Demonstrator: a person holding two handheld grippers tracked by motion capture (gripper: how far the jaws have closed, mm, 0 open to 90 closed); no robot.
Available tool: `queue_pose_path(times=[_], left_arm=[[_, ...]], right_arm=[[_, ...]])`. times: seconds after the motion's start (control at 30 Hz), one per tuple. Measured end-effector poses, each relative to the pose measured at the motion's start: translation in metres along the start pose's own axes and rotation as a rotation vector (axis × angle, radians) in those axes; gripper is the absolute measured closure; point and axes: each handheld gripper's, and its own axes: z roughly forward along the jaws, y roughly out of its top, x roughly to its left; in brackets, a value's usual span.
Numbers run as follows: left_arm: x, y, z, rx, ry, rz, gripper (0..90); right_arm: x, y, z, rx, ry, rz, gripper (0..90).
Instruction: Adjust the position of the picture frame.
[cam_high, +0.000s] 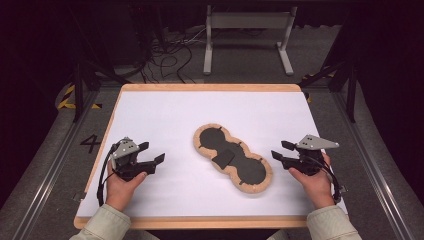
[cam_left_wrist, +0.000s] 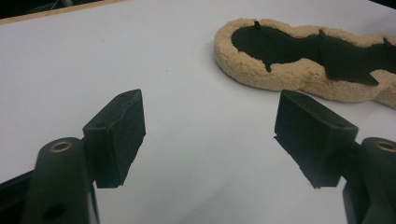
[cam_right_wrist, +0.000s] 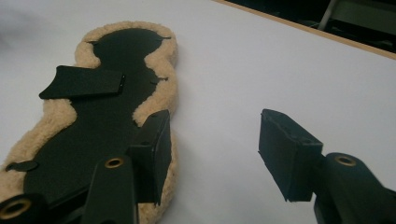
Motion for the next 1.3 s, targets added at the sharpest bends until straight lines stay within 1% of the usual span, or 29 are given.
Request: queue_pose_path(times=[0.03,0.07,0.13,0.2,0.23,0.27,0.37,0.4,0.47,0.53,0.6,0.73,0.77,0.83,0.93,1.0,1.03,1.17,1.2,1.23,1.3], left_arm=[[0.000,0.000,0.000,0.001,-0.001,-0.004,25.3],[0.000,0.000,0.000,0.001,-0.001,-0.004,25.3],[-0.001,0.000,0.000,0.003,0.001,0.002,25.3],[-0.002,0.001,0.001,0.008,0.001,0.012,25.3],[-0.003,0.001,0.001,0.008,-0.003,0.008,25.3],[-0.003,0.001,0.001,0.008,-0.004,0.011,25.3],[-0.002,0.001,0.000,0.012,-0.010,0.003,25.3],[-0.001,0.000,0.000,0.008,-0.006,0.006,25.2],[-0.001,-0.001,0.000,0.007,-0.008,-0.007,25.3],[0.000,-0.001,-0.002,0.014,-0.002,0.001,25.2],[0.000,-0.002,-0.003,0.018,0.000,0.000,25.2],[-0.001,-0.005,-0.005,0.024,0.010,0.001,25.0],[0.000,-0.005,-0.005,0.024,0.015,0.001,24.7],[0.000,-0.006,-0.007,0.022,0.019,-0.001,24.6],[0.001,-0.009,-0.010,0.029,0.026,-0.003,24.5],[0.002,-0.011,-0.012,0.032,0.031,-0.008,24.5],[0.002,-0.012,-0.013,0.035,0.032,-0.013,24.5],[0.003,-0.014,-0.016,0.035,0.039,-0.015,24.5],[0.003,-0.014,-0.015,0.029,0.040,-0.025,24.5],[0.003,-0.014,-0.015,0.029,0.040,-0.025,24.5],[0.005,-0.014,-0.013,0.031,0.032,-0.032,24.5]], right_arm=[[0.001,0.002,0.001,0.013,0.006,0.002,45.5],[0.001,0.002,0.001,0.013,0.006,0.002,45.5],[0.002,0.004,0.002,0.026,0.004,-0.002,46.2],[0.003,0.006,0.003,0.023,0.007,-0.013,47.2],[0.004,0.008,0.003,0.025,0.009,-0.013,47.7],[0.004,0.010,0.004,0.031,0.012,-0.016,48.2],[0.007,0.017,0.005,0.043,0.025,-0.028,50.3],[0.008,0.020,0.006,0.047,0.030,-0.034,50.7],[0.009,0.026,0.008,0.050,0.041,-0.039,51.4],[0.010,0.031,0.010,0.052,0.050,-0.036,51.8],[0.009,0.036,0.013,0.053,0.059,-0.033,52.1],[0.009,0.048,0.020,0.071,0.080,-0.040,50.8],[0.010,0.052,0.023,0.085,0.087,-0.040,49.9],[0.010,0.058,0.029,0.103,0.113,-0.041,49.9],[0.010,0.067,0.035,0.114,0.112,-0.053,52.2],[0.009,0.072,0.037,0.097,0.113,-0.051,54.7],[0.008,0.074,0.039,0.098,0.118,-0.046,55.1],[0.008,0.083,0.048,0.122,0.125,-0.045,57.4],[0.007,0.086,0.050,0.124,0.131,-0.052,58.3],[0.007,0.086,0.050,0.124,0.131,-0.052,58.3],[0.007,0.091,0.055,0.145,0.133,-0.051,59.1]])
